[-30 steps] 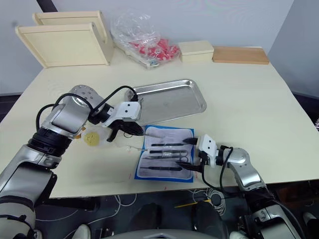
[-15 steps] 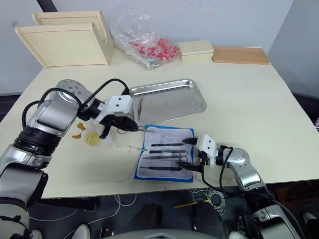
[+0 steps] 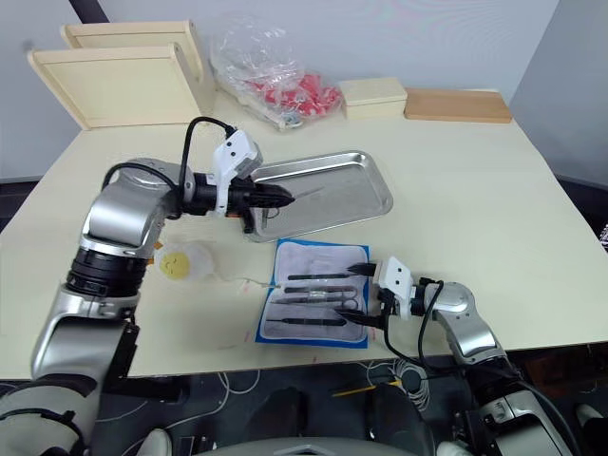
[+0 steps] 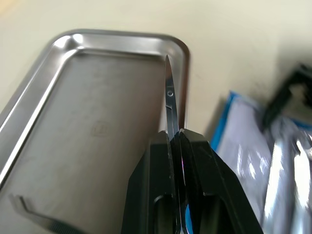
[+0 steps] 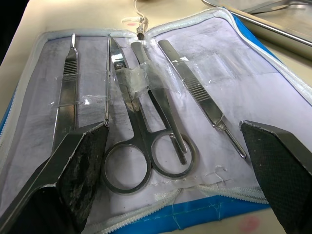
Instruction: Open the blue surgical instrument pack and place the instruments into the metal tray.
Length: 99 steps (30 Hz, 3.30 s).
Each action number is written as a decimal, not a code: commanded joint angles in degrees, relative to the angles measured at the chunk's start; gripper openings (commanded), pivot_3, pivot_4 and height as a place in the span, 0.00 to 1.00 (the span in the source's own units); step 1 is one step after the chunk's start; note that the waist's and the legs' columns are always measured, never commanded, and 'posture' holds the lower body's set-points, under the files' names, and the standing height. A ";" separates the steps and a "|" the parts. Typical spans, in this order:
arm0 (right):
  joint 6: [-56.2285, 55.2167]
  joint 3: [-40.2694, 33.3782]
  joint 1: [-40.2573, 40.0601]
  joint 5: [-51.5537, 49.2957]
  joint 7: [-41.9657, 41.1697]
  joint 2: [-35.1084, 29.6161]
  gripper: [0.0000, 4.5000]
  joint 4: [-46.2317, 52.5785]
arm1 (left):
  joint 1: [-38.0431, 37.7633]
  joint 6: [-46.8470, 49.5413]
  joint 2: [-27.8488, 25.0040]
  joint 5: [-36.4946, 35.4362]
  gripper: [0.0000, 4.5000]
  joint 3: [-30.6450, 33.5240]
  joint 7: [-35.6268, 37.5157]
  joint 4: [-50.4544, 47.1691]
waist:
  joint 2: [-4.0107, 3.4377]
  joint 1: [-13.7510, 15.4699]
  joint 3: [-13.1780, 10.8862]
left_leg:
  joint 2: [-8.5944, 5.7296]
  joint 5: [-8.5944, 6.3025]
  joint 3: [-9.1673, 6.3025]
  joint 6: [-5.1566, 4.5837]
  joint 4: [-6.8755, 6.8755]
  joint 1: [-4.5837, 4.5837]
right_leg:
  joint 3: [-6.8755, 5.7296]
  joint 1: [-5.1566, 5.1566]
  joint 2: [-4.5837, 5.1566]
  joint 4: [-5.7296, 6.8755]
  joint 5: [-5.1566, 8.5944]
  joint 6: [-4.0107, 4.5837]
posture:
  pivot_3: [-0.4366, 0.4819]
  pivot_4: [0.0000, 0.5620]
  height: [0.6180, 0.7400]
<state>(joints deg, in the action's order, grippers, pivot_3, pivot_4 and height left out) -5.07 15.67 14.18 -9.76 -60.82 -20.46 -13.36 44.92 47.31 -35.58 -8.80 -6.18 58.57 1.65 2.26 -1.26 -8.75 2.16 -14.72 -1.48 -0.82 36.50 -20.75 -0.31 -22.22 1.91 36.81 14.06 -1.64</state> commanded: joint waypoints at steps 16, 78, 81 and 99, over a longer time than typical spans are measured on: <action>3.59 4.21 -3.36 3.95 0.07 0.11 1.00 -6.78 | -10.00 3.19 28.22 7.99 0.01 7.84 -50.24 -9.29 | 0.30 0.21 0.23 | 0.02 0.00 -0.10 0.03 -0.01 0.09 | 0.10 0.15 0.08 -0.02 -0.19 0.08 | 0.48 0.27 1.00; 3.52 4.09 -3.58 4.24 0.21 -0.18 1.00 -6.57 | -6.22 -10.67 37.02 3.61 0.99 12.67 -61.30 4.46 | 0.25 0.22 0.26 | -0.03 0.02 -0.13 0.10 -0.01 0.13 | -0.19 0.23 -0.01 -0.06 -0.23 0.12 | 0.48 0.27 1.00; 3.55 4.02 -3.47 4.21 0.27 -0.14 1.00 -6.68 | -7.03 -11.56 35.09 2.46 0.99 11.21 -56.26 3.38 | 0.25 0.23 0.25 | -0.03 0.02 -0.12 0.10 -0.01 0.12 | -0.21 0.23 -0.01 -0.05 -0.22 0.13 | 0.48 0.27 1.00; 3.80 3.52 -4.87 3.70 0.34 -0.69 1.00 -5.31 | -16.47 -22.74 11.98 -9.60 0.99 4.63 -10.62 -2.48 | -0.04 0.26 0.08 | 0.07 0.02 -0.20 0.10 -0.04 0.06 | -0.21 0.15 0.13 -0.11 -0.08 0.37 | 0.48 0.27 1.00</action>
<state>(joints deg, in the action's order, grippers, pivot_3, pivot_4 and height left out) -5.04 15.48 13.78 -9.49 -60.62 -20.50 -12.97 28.12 27.28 -22.27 -16.43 -2.69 43.63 1.02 2.21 -1.00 -8.67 2.22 -14.70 -1.67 -0.72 36.45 -20.70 -0.51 -22.10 2.03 36.70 13.98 -1.27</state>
